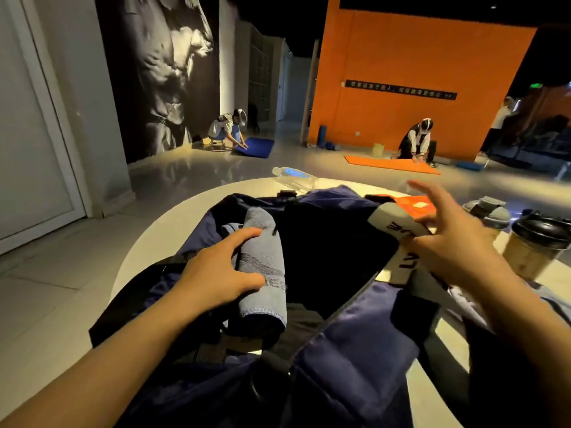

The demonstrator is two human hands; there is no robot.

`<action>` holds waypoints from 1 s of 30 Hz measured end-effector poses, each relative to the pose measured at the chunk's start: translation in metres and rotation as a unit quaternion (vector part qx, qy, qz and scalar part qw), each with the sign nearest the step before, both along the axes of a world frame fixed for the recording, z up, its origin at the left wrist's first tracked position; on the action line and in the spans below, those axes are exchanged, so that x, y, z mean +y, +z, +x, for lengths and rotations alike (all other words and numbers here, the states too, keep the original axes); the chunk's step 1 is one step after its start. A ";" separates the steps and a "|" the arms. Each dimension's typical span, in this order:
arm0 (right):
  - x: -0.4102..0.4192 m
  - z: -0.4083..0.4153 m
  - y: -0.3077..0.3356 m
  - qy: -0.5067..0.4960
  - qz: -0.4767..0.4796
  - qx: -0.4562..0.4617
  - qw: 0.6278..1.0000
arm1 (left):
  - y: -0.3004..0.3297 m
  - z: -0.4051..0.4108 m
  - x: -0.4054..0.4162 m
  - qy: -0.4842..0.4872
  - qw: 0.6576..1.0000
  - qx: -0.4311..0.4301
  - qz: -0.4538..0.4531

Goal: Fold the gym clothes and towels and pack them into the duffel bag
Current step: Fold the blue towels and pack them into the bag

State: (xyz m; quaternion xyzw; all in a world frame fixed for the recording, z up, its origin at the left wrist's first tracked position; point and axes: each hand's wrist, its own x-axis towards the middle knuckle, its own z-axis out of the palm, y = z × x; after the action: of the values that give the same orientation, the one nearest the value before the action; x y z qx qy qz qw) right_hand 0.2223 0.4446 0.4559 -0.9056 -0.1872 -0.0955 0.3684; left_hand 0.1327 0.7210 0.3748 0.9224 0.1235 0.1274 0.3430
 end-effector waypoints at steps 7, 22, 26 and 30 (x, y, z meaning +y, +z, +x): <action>-0.002 0.015 -0.016 0.103 -0.275 -0.011 0.956 | 0.006 0.000 -0.002 0.004 1.000 0.026 0.017; 0.052 0.078 -0.014 0.136 -0.238 0.242 0.931 | 0.008 0.001 0.002 -0.011 0.995 0.046 0.088; 0.042 0.094 0.002 0.078 -0.250 0.093 0.960 | 0.008 0.001 0.002 -0.017 0.994 0.067 0.081; 0.043 0.098 0.016 0.092 -0.320 -0.021 0.943 | 0.008 0.000 0.005 -0.017 0.994 0.078 0.073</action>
State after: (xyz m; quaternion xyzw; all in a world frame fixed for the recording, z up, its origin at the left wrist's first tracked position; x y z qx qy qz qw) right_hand 0.3203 0.4874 0.4719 -0.9525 -0.2976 -0.0151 0.0626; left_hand 0.1323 0.7257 0.3823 0.9540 0.1249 0.0583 0.2662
